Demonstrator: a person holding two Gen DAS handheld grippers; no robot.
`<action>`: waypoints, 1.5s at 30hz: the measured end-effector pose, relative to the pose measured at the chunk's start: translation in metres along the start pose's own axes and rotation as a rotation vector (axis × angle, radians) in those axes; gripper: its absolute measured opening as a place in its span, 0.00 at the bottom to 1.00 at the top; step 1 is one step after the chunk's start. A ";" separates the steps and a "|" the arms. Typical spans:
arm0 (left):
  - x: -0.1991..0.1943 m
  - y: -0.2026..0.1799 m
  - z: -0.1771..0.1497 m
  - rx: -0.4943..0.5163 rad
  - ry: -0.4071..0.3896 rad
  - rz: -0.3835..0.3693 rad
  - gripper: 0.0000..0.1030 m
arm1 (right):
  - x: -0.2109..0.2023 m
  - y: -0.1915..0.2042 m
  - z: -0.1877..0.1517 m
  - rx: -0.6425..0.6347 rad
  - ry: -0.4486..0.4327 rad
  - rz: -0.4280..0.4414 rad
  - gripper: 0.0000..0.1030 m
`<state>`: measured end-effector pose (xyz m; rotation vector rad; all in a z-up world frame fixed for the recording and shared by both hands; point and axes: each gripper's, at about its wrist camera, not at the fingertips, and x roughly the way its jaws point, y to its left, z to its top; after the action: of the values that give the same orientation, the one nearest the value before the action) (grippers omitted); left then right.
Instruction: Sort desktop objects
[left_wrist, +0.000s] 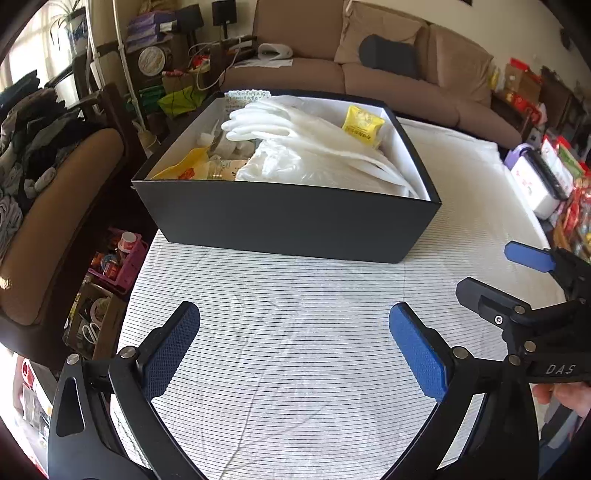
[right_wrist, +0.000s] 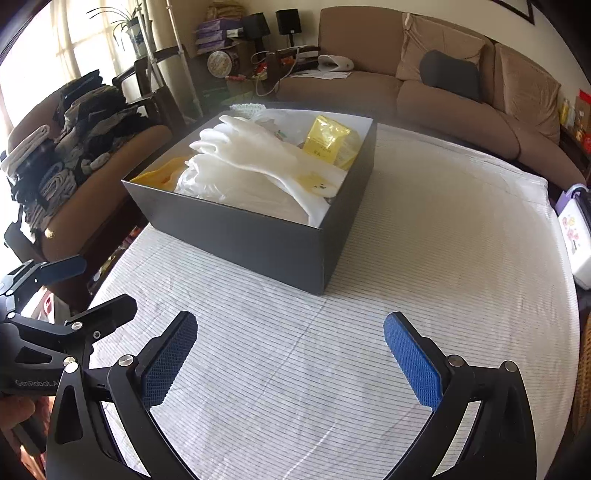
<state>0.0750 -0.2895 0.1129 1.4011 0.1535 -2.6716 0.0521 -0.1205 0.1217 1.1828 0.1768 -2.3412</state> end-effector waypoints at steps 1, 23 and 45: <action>0.000 -0.007 -0.001 0.004 -0.002 -0.002 1.00 | -0.003 -0.006 -0.004 0.005 -0.003 -0.007 1.00; 0.093 -0.219 -0.031 0.117 0.027 -0.076 1.00 | -0.019 -0.232 -0.126 0.261 0.020 -0.267 1.00; 0.138 -0.241 -0.044 0.095 0.017 -0.038 1.00 | 0.013 -0.244 -0.130 0.238 -0.001 -0.310 1.00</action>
<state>-0.0043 -0.0535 -0.0176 1.4629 0.0552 -2.7317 0.0186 0.1282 0.0051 1.3478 0.0865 -2.6926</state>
